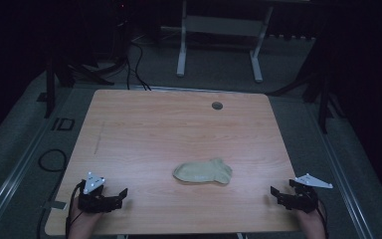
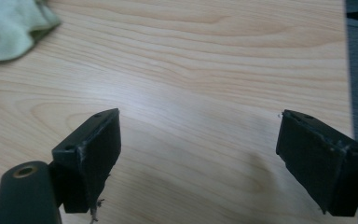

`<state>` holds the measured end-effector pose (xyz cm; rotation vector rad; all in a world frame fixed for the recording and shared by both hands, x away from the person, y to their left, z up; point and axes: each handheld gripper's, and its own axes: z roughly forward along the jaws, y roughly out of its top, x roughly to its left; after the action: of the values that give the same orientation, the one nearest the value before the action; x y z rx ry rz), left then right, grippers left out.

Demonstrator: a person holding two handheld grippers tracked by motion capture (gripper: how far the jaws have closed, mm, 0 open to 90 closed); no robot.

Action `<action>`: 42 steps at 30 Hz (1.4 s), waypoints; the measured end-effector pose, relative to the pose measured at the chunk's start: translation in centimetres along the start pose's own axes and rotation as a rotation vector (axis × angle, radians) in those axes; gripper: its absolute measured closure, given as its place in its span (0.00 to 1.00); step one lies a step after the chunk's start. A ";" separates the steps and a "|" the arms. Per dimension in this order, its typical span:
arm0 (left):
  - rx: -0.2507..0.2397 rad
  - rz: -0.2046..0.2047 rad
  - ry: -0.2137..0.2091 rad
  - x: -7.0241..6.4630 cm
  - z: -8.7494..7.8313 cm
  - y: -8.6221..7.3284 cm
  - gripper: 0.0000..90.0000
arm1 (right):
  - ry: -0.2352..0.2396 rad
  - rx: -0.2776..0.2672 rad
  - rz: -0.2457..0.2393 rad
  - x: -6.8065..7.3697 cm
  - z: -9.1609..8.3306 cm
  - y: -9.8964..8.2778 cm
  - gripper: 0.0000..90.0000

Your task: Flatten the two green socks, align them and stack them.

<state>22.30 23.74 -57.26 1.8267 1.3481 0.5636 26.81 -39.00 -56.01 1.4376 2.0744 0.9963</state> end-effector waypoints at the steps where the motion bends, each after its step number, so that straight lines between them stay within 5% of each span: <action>1: -0.007 -0.008 -0.002 0.1 -0.2 -0.1 0.02 | -0.002 -0.005 0.005 -0.1 -0.1 -0.1 0.15; 12: -0.064 -0.052 0.055 2.0 -2.3 -1.2 0.02 | -0.099 -0.082 -0.046 -0.2 -0.6 -0.5 0.15; 18: -0.081 -0.045 0.090 2.2 -2.8 -1.6 0.02 | -0.122 -0.117 -0.030 -0.4 -0.7 -0.6 0.16; 26: -0.106 -0.040 0.175 2.8 -3.2 -1.9 0.02 | -0.132 -0.152 -0.013 -0.5 -0.8 -0.7 0.16; 42: -0.194 -0.141 0.342 3.9 -4.2 -2.1 0.02 | -0.144 -0.157 0.004 -0.7 -0.6 -0.8 0.16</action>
<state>19.26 29.11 -56.82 1.5111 1.5714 0.9280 26.13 -40.03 -56.24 1.3915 1.8495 1.0020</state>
